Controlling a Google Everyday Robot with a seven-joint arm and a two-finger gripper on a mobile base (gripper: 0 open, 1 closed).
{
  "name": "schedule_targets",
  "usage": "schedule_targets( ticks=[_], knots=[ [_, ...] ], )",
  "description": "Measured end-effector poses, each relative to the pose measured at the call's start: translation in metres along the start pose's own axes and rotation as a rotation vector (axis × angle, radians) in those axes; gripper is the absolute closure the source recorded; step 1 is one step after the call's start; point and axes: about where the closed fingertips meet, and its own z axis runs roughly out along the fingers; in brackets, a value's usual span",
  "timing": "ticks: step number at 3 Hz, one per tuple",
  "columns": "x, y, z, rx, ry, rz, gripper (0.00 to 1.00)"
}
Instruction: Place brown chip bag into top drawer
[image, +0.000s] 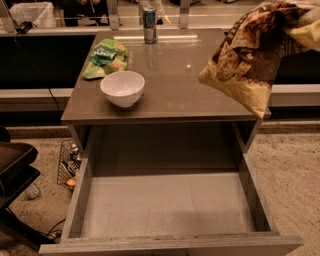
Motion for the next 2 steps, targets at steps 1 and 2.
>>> schedule_targets(
  ticks=[1, 2],
  knots=[
    [0.030, 0.053, -0.003, -0.045, 0.069, 0.121, 1.00],
    [0.071, 0.119, 0.003, -0.117, 0.150, 0.272, 1.00]
  ],
)
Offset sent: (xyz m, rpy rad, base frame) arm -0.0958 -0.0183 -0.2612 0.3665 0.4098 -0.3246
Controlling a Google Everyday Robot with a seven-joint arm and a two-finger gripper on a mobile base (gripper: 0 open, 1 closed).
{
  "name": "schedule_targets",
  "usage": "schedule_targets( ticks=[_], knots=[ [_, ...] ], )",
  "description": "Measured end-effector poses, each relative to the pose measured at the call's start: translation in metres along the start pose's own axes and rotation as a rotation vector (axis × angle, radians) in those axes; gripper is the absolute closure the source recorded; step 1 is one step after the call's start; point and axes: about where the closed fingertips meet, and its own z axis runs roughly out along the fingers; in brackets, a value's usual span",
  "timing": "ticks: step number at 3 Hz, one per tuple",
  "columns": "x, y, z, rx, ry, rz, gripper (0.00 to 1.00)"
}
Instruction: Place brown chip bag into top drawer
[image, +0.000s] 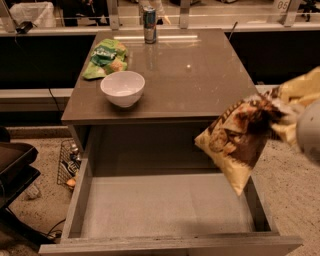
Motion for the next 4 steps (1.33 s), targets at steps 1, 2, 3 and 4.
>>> schedule_targets(
  ticks=[1, 2, 3, 4],
  knots=[
    [0.046, 0.046, 0.024, -0.088, 0.055, 0.126, 1.00],
    [0.066, 0.094, 0.072, -0.272, 0.062, 0.278, 1.00],
    [0.058, 0.126, 0.103, -0.384, 0.039, 0.329, 1.00],
    [0.046, 0.154, 0.134, -0.463, 0.024, 0.347, 1.00]
  ],
)
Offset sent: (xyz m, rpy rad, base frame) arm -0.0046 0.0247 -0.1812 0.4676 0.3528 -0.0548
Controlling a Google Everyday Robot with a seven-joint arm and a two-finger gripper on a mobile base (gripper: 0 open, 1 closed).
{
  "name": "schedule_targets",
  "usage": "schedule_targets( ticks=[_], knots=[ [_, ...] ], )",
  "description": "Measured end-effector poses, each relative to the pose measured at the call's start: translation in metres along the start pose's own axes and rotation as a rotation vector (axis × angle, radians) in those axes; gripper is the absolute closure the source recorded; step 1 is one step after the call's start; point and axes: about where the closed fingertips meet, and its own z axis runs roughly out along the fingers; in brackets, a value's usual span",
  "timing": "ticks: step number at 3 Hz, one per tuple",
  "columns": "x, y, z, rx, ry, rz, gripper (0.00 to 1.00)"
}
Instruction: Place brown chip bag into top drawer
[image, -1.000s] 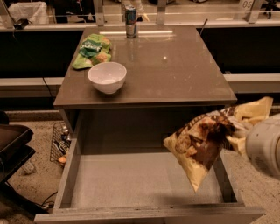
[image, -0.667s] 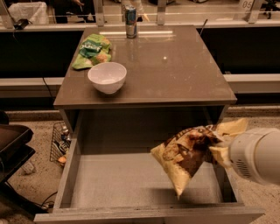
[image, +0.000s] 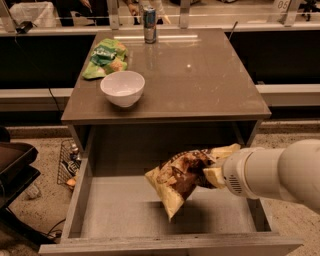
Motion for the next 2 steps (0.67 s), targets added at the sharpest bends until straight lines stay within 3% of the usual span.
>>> schedule_targets(
  ticks=[2],
  knots=[
    [0.0000, 0.0013, 0.0006, -0.002, 0.001, -0.002, 0.60]
  ],
)
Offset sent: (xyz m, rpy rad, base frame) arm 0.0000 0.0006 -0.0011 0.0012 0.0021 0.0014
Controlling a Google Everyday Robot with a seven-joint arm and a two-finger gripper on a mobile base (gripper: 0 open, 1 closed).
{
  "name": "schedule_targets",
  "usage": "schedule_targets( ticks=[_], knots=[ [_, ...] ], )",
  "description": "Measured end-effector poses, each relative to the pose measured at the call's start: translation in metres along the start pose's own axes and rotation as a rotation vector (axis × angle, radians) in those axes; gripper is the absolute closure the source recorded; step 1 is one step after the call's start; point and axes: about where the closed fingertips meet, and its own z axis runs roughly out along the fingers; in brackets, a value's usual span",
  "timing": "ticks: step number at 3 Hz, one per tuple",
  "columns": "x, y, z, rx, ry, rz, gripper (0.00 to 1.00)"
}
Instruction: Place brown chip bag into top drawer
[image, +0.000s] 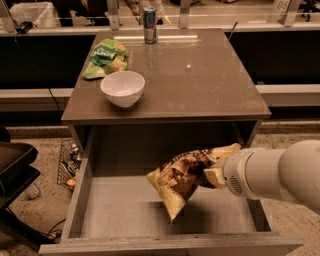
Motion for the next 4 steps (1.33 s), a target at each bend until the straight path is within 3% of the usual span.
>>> schedule_targets(
  ticks=[2, 3, 4],
  knots=[
    [-0.0009, 0.0016, -0.0001, 0.000, 0.000, -0.004, 0.13],
    [-0.0013, 0.0024, -0.0001, -0.001, 0.000, -0.006, 0.00],
    [-0.0013, 0.0024, -0.0001, -0.001, 0.000, -0.006, 0.00]
  ],
)
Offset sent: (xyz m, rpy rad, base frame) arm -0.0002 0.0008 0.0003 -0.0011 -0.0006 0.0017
